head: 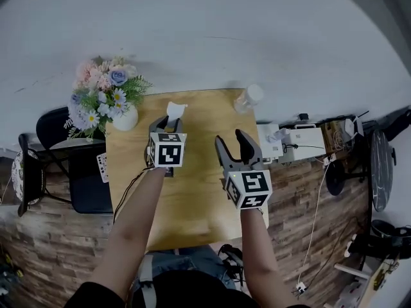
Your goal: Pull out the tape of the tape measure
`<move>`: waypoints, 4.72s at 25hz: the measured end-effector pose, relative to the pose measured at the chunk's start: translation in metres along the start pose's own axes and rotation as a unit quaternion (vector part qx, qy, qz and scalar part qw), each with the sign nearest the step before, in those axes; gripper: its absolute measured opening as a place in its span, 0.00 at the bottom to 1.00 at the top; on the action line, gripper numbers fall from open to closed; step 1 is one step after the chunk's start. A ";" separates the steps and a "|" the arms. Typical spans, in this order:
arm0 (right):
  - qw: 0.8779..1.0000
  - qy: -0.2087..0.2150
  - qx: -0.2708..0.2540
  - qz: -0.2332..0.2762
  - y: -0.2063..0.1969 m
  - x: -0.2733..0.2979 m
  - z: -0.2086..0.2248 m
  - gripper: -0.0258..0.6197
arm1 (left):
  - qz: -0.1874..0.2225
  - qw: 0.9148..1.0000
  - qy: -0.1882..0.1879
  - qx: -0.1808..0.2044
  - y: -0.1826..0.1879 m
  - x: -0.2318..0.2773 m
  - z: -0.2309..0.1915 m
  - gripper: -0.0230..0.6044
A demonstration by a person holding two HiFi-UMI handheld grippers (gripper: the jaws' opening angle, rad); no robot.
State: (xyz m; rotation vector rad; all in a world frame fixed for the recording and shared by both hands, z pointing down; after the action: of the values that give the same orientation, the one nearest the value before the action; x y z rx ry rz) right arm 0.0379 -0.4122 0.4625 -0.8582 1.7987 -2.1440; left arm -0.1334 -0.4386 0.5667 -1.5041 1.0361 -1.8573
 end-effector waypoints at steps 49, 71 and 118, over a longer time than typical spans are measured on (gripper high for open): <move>0.965 0.150 -0.215 0.011 0.079 -0.070 -0.210 0.15 | 0.117 0.928 -0.243 0.256 0.038 -0.309 -0.042 0.26; 0.998 0.012 -0.062 0.015 0.055 -0.159 -0.089 0.10 | 0.083 0.970 -0.103 0.206 0.047 -0.289 -0.081 0.26; 0.994 -0.048 0.022 -0.093 -0.010 -0.010 0.061 0.11 | -0.009 0.999 -0.023 0.031 0.016 -0.052 -0.045 0.26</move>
State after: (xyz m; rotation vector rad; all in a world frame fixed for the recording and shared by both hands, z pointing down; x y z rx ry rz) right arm 0.0818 -0.4551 0.4740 -1.1377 1.6776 -2.2005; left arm -0.1649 -0.3955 0.5206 -1.5169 0.9379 -1.8418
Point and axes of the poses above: the fingertips, and each gripper's own axes: x forward along the fingers, z to its right, y out of its top, the point moved 2 cm from there along -x, backward along the fingers, and after that the axes turned 14 degrees about y, right-handed, at the moved point
